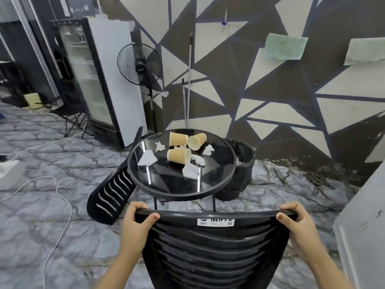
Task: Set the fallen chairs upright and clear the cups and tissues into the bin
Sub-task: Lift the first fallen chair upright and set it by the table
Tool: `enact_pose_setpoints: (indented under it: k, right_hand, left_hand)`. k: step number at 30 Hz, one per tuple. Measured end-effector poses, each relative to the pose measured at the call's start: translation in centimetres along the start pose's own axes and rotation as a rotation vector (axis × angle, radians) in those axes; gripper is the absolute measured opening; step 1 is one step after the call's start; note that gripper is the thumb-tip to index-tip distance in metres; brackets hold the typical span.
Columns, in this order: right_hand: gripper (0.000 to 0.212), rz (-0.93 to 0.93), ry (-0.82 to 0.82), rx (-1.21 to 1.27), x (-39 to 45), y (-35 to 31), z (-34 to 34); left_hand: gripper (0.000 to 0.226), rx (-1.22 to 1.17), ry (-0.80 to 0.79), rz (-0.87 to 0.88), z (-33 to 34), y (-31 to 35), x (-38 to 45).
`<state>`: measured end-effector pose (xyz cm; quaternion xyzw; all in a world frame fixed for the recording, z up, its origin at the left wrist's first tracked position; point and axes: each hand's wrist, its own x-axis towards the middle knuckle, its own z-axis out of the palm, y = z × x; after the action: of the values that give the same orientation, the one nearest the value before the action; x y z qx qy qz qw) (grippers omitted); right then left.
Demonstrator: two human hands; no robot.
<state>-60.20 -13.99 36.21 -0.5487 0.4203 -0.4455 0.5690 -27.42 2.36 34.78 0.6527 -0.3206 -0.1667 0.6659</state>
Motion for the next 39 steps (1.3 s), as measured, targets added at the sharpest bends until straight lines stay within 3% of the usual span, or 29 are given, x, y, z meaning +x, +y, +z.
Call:
enact_pose_setpoints:
  k: [3,4,7,11,14,17,21,24,27,28,39]
  right_hand:
    - [0.024,0.031,-0.008,-0.023,1.0,-0.6,-1.5]
    - [0.019,0.039,-0.03,-0.044,1.2,-0.9,-1.6]
    - [0.069,0.103,-0.106,-0.069,1.9,-1.4,-1.7]
    - [0.068,0.149,-0.082,0.006,1.7,-0.5,-1.8]
    - [0.072,0.128,-0.052,0.083,1.7,0.2,-1.9]
    - [0.063,0.16,-0.081,0.162,2.7,-0.3,-2.3]
    - [0.092,0.168,-0.086,0.208,5.2,-0.9,-2.4]
    - [0.078,0.115,-0.09,0.247,7.5,-1.3,-2.0]
    - [0.027,0.059,-0.175,0.303,9.7,-1.5,-2.2]
    - [0.019,0.05,-0.192,0.317,10.4,-1.6,-2.3]
    - [0.063,0.068,-0.501,0.283,20.8,0.7,-5.0]
  left_hand:
    - [0.051,0.021,-0.004,0.003,2.2,0.7,-0.4]
    - [0.05,0.012,0.016,0.005,2.6,0.9,-0.5]
    - [0.038,0.028,0.034,-0.023,2.5,0.8,-0.5]
    - [0.056,-0.045,0.01,-0.182,2.0,-0.1,-0.2]
    - [0.034,-0.016,0.03,-0.176,2.0,0.4,-0.7]
    - [0.035,-0.033,0.089,-0.144,3.3,0.9,-1.2]
    - [0.04,-0.084,0.125,-0.113,5.1,0.9,-0.7]
    - [0.049,-0.125,0.148,-0.108,5.7,0.6,0.9]
    - [0.038,-0.17,0.18,-0.104,6.5,0.3,2.1]
    - [0.037,-0.165,0.194,-0.092,6.9,0.2,2.3]
    - [0.057,-0.23,0.456,-0.099,13.0,-1.1,-3.2]
